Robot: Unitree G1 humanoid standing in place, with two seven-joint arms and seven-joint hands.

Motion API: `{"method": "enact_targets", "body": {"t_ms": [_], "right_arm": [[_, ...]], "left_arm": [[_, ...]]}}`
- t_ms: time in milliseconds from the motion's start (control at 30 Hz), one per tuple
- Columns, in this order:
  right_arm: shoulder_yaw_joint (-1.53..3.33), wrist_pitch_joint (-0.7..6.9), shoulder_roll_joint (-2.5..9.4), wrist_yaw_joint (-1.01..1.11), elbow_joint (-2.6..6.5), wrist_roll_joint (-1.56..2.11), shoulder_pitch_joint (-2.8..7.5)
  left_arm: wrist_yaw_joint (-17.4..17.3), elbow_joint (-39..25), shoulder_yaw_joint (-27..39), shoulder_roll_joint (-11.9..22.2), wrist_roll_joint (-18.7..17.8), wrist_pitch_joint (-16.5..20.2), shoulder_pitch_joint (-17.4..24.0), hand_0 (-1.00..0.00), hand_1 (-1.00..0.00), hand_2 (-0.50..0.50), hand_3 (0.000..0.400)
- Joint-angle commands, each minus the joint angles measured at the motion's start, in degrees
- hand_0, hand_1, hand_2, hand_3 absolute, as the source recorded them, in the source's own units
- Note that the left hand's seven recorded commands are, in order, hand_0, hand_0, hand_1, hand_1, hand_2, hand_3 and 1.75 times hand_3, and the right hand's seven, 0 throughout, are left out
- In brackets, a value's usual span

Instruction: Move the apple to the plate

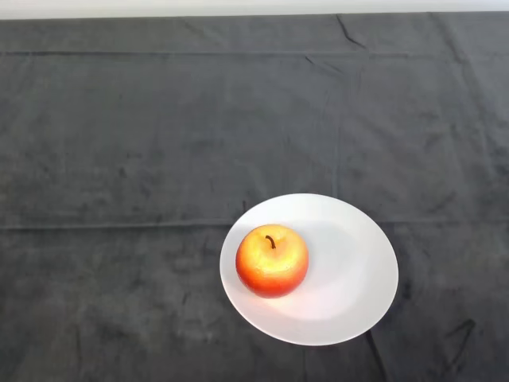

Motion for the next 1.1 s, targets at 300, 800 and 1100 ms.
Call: {"method": "enact_targets", "body": {"t_ms": [300, 800, 1100], "right_arm": [[-0.81, -0.21, -1.29, 0.3, 0.07, 1.0, -0.81], [-0.82, -0.21, -1.29, 0.32, 0.09, 0.98, -0.82], [-0.83, -0.22, -1.29, 0.33, 0.09, 0.96, -0.82]], "left_arm": [[0.67, 2.37, 1.81, 3.43, 2.01, -0.32, -1.41, 0.0, 0.0, 0.0, 0.0], [0.39, 2.19, 2.81, 3.48, 3.13, -0.31, -1.42, 0.0, 0.0, 0.0, 0.0], [0.24, 2.11, 3.52, 3.38, 3.51, -0.34, -1.43, 0.0, 0.0, 0.0, 0.0]]}}
